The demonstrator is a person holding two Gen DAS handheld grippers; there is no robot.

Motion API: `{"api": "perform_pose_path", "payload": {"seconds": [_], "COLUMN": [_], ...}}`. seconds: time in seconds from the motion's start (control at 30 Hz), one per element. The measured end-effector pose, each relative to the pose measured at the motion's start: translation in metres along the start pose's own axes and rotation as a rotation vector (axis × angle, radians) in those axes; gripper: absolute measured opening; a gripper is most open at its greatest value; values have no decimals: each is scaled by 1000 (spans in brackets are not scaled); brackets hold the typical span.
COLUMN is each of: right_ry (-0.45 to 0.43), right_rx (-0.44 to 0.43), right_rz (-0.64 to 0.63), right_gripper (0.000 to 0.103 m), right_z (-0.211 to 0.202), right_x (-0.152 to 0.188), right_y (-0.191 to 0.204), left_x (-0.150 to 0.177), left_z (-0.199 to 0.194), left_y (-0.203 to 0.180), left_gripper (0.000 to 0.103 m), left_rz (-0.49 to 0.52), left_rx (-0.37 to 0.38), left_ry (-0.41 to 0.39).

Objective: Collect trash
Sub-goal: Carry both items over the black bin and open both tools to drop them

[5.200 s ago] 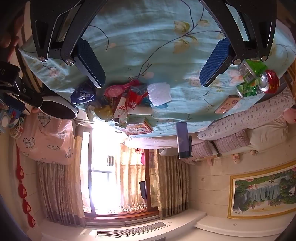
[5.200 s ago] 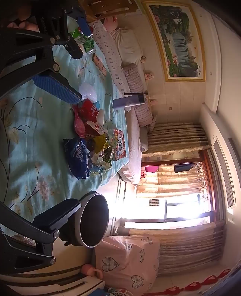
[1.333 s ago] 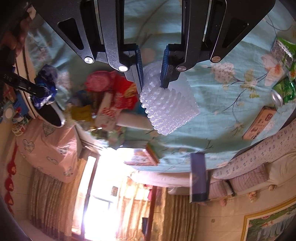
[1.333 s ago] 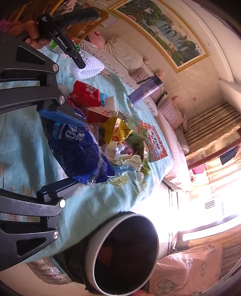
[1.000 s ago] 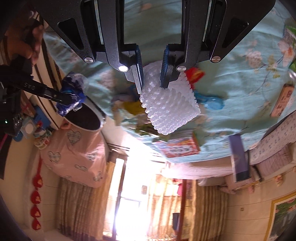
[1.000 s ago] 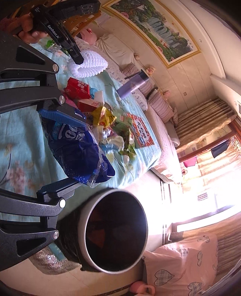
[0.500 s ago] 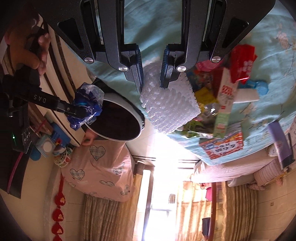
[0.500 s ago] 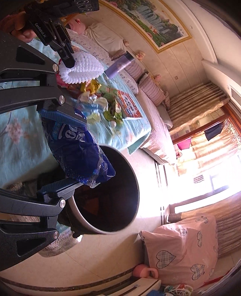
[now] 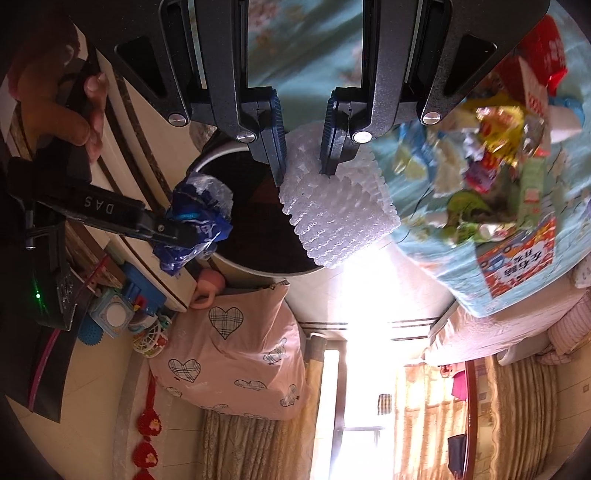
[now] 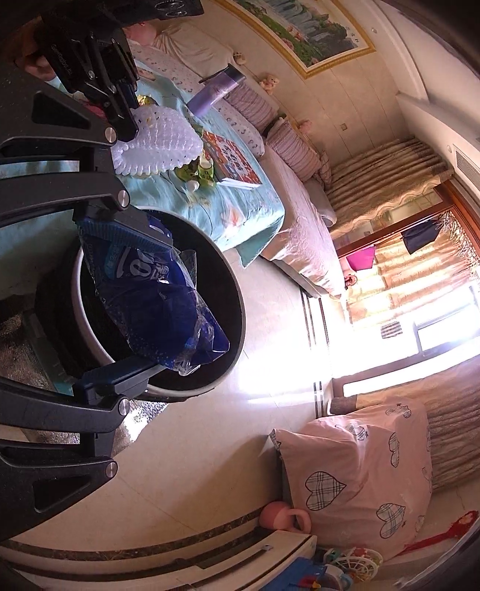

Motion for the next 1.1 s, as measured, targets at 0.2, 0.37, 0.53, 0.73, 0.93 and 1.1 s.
{"api": "perform_pose_path", "payload": {"seconds": [0.2, 0.37, 0.53, 0.73, 0.93, 1.1], "right_ry": [23, 46, 89, 125, 113, 73], "right_rx": [16, 23, 18, 12, 0, -20], "right_rz": [-17, -22, -34, -11, 17, 31], "right_gripper": [57, 60, 65, 78, 78, 89], "right_z": [17, 29, 43, 52, 44, 23], "right_x": [-7, -9, -7, -2, -3, -2], "right_y": [-13, -22, -27, -32, -29, -14], "left_x": [-11, -8, 0, 6, 15, 24], "left_z": [31, 52, 66, 58, 32, 3], "left_y": [-10, -15, -10, -2, 3, 6], "left_gripper": [17, 19, 56, 67, 68, 71], "left_rz": [-1, 9, 6, -20, -33, -42], "left_rx": [38, 47, 31, 13, 5, -11], "left_ry": [26, 63, 100, 95, 67, 32]}}
Point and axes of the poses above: each gripper's, at about its wrist camera, not at the fingertips, and z roughly the way its jaws point, y to its left, x to its underside, the point moved 5 cm from there along z, roughly the way its jaws point, and after that the axes turned 11 degrees about -y, right-handed, at the moved point
